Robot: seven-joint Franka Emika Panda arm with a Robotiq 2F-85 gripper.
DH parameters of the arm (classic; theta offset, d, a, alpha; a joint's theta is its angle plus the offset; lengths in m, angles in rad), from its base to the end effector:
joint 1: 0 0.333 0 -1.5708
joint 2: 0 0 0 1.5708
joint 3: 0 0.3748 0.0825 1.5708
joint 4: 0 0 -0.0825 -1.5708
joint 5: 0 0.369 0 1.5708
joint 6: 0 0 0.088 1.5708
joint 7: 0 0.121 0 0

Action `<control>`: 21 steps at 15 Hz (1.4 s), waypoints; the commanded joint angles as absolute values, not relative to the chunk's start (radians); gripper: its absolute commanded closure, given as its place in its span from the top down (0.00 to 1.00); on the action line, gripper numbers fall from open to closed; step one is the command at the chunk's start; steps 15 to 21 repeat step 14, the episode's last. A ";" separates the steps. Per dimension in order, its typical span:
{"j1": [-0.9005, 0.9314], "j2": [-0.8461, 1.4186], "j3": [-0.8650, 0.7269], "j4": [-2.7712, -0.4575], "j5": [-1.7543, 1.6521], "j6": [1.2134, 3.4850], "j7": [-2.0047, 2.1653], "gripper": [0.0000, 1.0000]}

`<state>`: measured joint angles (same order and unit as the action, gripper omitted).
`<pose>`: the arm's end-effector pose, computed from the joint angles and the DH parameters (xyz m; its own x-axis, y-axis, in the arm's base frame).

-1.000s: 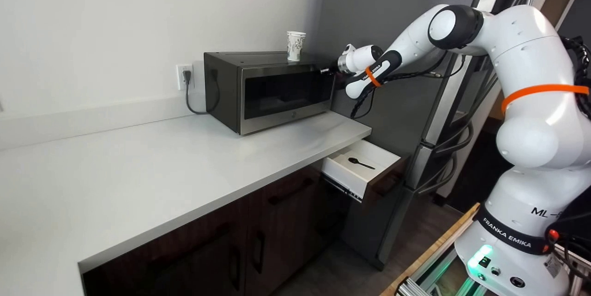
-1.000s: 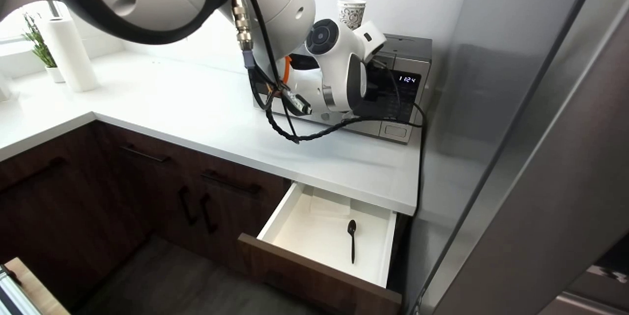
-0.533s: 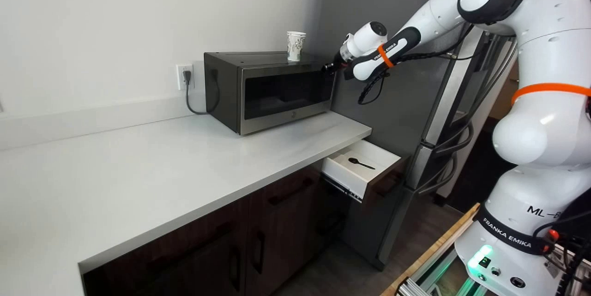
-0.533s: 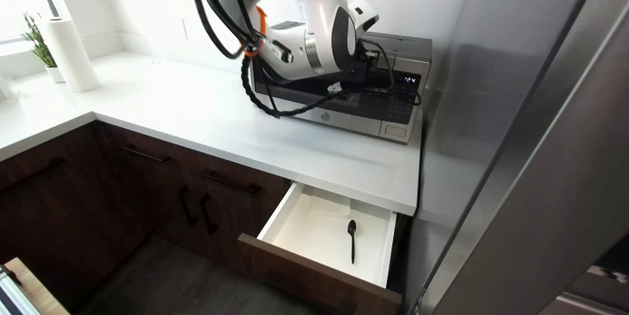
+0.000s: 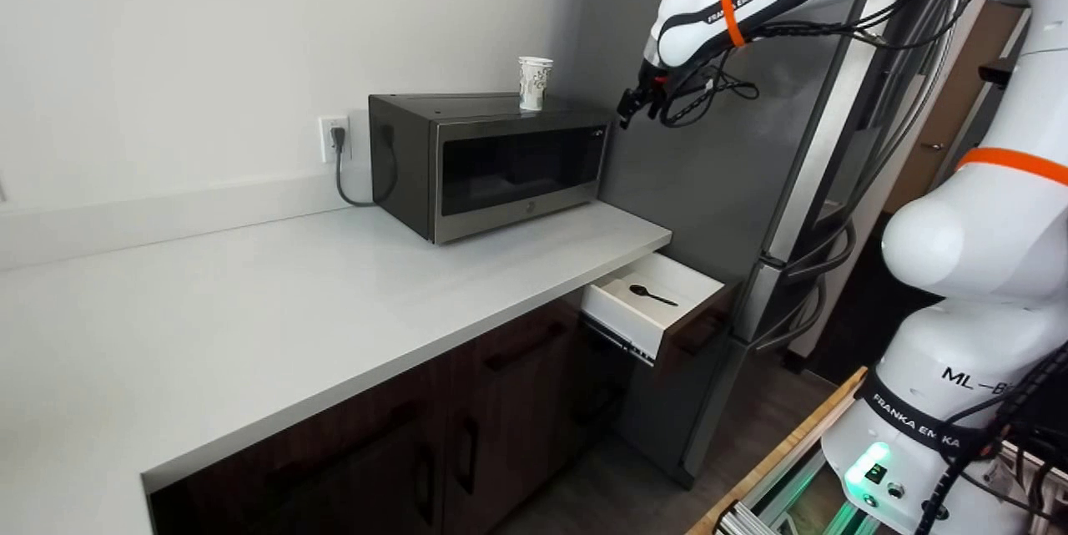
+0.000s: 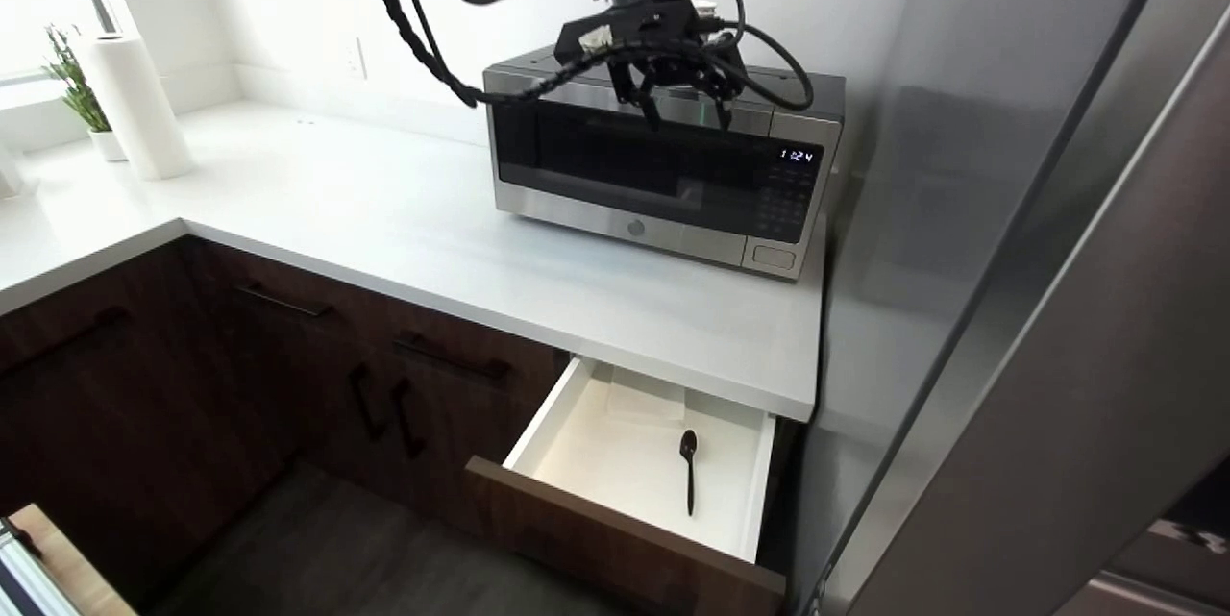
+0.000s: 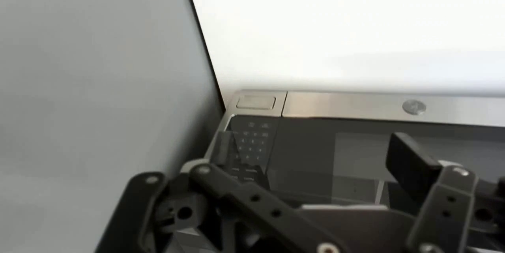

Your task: Close the microwave door

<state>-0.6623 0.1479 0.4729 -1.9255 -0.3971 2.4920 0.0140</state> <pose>0.6123 -0.1343 0.5211 0.9159 0.0948 0.3900 -0.0170 -0.9616 0.2738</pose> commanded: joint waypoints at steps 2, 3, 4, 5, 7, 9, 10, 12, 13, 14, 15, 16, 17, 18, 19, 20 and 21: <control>-0.518 -0.006 0.293 -1.923 -0.082 2.142 -0.256 1.00; -0.491 -0.024 0.255 -1.916 -0.024 2.071 -0.309 1.00; -0.436 -0.037 0.189 -1.906 0.026 2.003 -0.340 1.00; -0.385 -0.042 0.129 -1.899 0.068 1.949 -0.365 1.00; -0.316 -0.049 0.042 -1.883 0.132 1.830 -0.392 1.00; -0.264 -0.046 -0.007 -1.882 0.093 1.854 -0.364 1.00; -0.251 -0.046 -0.027 -1.881 0.111 1.823 -0.379 1.00; -0.243 -0.042 -0.041 -1.881 0.125 1.813 -0.391 1.00; -0.241 -0.040 -0.042 -1.881 0.126 1.813 -0.393 1.00; -0.240 -0.038 -0.042 -1.881 0.127 1.813 -0.393 1.00; -0.240 -0.038 -0.042 -1.881 0.127 1.813 -0.393 1.00; -0.240 -0.038 -0.042 -1.881 0.127 1.813 -0.393 1.00; -0.240 -0.038 -0.042 -1.881 0.127 1.813 -0.393 1.00; -0.240 -0.038 -0.042 -1.881 0.127 1.813 -0.393 1.00; -0.240 -0.038 -0.042 -1.881 0.127 1.813 -0.393 1.00; -0.240 -0.038 -0.042 -1.881 0.127 1.813 -0.393 1.00; -0.240 -0.038 -0.042 -1.881 0.127 1.813 -0.393 1.00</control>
